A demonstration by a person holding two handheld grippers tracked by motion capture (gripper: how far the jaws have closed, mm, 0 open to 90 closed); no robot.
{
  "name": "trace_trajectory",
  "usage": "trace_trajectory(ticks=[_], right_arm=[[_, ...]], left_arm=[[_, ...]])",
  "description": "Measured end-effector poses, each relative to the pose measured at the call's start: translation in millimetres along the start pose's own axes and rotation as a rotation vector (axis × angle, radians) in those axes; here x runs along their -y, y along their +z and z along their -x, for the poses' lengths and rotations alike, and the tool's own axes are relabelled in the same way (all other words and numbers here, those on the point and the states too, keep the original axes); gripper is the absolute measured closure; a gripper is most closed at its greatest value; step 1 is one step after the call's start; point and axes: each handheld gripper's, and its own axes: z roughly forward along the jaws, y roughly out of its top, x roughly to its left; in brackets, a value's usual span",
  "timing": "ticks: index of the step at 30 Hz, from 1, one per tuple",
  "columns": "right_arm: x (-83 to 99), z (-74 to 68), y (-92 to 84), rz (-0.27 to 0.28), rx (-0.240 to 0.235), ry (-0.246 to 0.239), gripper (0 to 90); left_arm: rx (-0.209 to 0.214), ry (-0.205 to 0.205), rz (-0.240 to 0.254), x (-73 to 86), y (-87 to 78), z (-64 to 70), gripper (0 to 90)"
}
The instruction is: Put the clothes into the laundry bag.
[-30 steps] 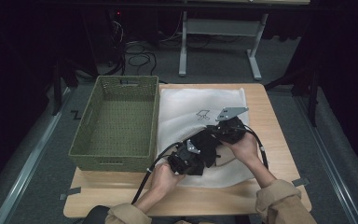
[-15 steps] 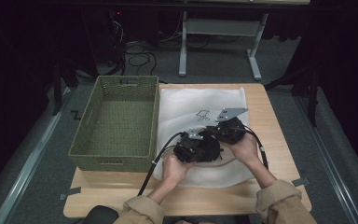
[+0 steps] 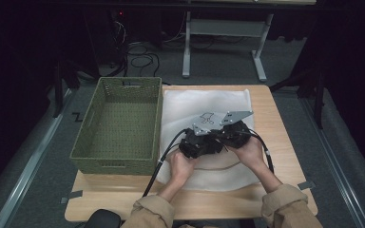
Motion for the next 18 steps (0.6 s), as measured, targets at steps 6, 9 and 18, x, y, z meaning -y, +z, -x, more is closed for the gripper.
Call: trace_trajectory(ticks=[6,9,18], right_arm=[[2.9,0.1,1.6,-0.002,0.0,0.008,88.1],[2.7,-0.2,1.1,-0.002,0.002,0.011,88.1],[2.6,0.4,2.0,0.005,0.002,0.007,88.1]], left_arm=[[-0.007,0.039,-0.028,2.9,3.1,0.2,79.4],[0.014,0.057,-0.048,4.3,2.3,1.7,71.2],[0.019,0.067,-0.061,13.8,-15.7,3.6,50.7]])
